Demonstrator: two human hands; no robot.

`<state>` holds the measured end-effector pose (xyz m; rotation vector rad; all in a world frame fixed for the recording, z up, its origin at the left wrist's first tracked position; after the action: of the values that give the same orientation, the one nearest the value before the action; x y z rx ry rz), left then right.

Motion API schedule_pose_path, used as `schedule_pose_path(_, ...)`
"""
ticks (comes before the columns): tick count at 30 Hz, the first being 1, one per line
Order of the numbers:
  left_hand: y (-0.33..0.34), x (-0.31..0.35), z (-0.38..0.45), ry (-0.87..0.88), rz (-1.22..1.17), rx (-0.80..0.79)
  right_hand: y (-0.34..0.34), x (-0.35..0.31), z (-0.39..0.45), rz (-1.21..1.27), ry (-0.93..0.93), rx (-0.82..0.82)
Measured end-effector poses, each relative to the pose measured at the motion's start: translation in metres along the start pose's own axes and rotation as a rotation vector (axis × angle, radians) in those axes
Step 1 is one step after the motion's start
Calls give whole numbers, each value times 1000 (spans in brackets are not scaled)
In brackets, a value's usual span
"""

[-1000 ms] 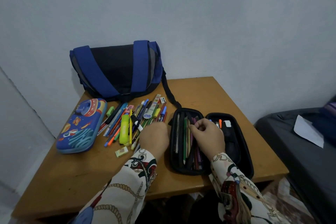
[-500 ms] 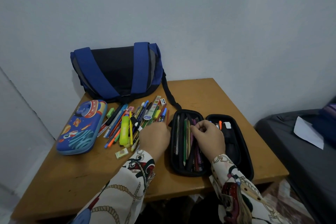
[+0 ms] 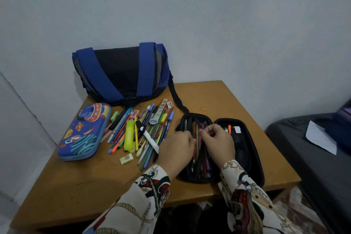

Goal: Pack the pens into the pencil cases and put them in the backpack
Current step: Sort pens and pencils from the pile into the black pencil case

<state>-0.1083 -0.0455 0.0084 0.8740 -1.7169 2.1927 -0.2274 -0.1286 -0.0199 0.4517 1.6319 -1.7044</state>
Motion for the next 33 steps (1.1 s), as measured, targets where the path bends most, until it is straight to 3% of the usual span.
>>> schedule_pose_path(13, 20, 3, -8, 138, 6, -166, -1, -2, -1, -21, -14, -5)
schedule_pose_path(16, 14, 2, -11, 147, -145, -106, -1, -2, -1, -19, -14, -14)
schedule_pose_path(19, -16, -15, -11, 62, -258, 136, -1, -2, -1, -8, -14, -13)
schedule_pose_path(22, -45, -41, -12, -78, -73, 286, 0, -2, -1, -7, -10, -20)
schedule_pose_path(27, -57, -74, -14, -275, 198, 249, 0, -1, -1, -7, -13, -21)
schedule_pose_path(33, -53, -83, -12, -323, 115, 237, 0, 0, -1, -7, -10, -17)
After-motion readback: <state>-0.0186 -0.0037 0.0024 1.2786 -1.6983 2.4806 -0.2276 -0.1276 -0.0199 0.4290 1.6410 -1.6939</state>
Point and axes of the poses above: each hand's wrist, its own z-axis towards the middle knuckle, its own y-axis out of the palm, x = y × z, the point moved 9 cm from there along z, towards the middle knuckle, and after that the axes turned 14 degrees about -z, right-handed, at the moved point
